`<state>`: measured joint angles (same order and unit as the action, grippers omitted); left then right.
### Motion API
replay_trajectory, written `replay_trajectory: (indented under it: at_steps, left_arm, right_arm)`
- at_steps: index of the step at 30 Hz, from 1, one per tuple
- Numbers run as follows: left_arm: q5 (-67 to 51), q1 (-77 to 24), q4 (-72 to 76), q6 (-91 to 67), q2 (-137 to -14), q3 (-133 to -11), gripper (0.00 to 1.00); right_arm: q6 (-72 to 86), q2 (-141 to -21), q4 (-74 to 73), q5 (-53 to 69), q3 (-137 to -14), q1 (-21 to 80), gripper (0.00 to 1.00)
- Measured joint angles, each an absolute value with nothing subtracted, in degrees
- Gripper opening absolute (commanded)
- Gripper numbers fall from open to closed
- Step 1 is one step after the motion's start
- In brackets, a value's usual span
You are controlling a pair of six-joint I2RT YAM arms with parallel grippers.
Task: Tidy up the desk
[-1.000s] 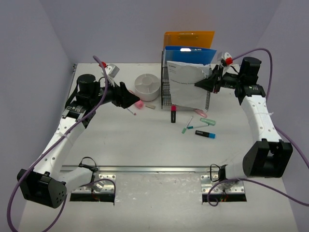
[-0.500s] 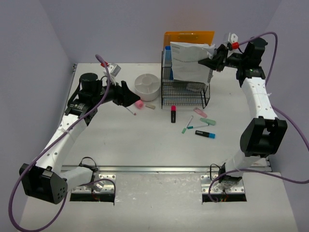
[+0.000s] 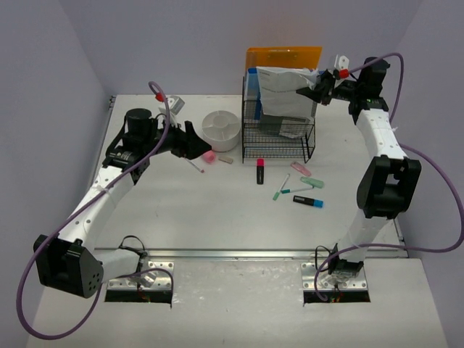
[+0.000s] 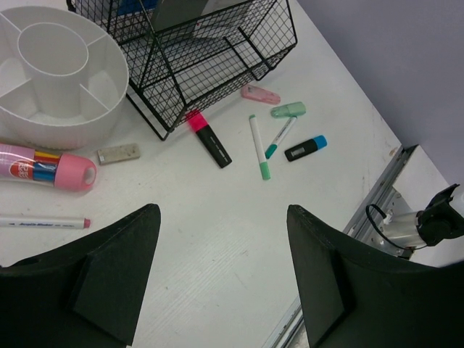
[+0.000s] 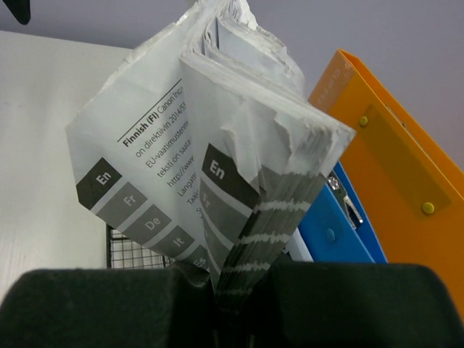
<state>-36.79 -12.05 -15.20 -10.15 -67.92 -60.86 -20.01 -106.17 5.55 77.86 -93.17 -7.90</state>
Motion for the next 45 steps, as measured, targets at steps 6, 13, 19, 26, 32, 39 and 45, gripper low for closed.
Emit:
replay_trajectory:
  at_steps: [6,13,19,26,32,39,45]
  left_arm:
    - [-36.7,-12.0,-15.2,-10.2,-68.4,-60.6,0.68]
    - [-36.7,-11.9,-15.2,-10.3,-68.7,-60.1,0.68]
    - [-36.7,-11.6,-15.1,-10.6,-69.1,-60.0,0.68]
    - [-36.8,-11.1,-15.1,-10.9,-69.3,-59.9,0.68]
    - [-36.8,-10.8,-14.5,-11.4,-69.0,-58.7,0.68]
    - [-37.0,-10.8,-14.5,-12.1,-67.6,-56.7,0.68]
    - [-37.1,-10.8,-14.6,-11.9,-65.8,-56.5,0.68]
  right_arm:
    - [-23.7,-107.4,8.3,76.4,-91.0,-7.9,0.0]
    - [-23.9,-109.9,11.5,75.6,-90.6,-7.8,0.36]
    - [-17.5,-110.7,20.8,75.0,-86.9,-7.8,0.48]
    - [-8.8,-110.7,30.6,73.3,-84.1,-7.8,0.68]
    - [-8.3,-109.9,30.1,69.5,-84.0,-7.8,0.65]
    - [-20.7,-106.6,13.8,68.0,-87.4,-5.9,0.64]
    - [-33.5,-106.1,-5.3,64.2,-95.9,0.9,0.66]
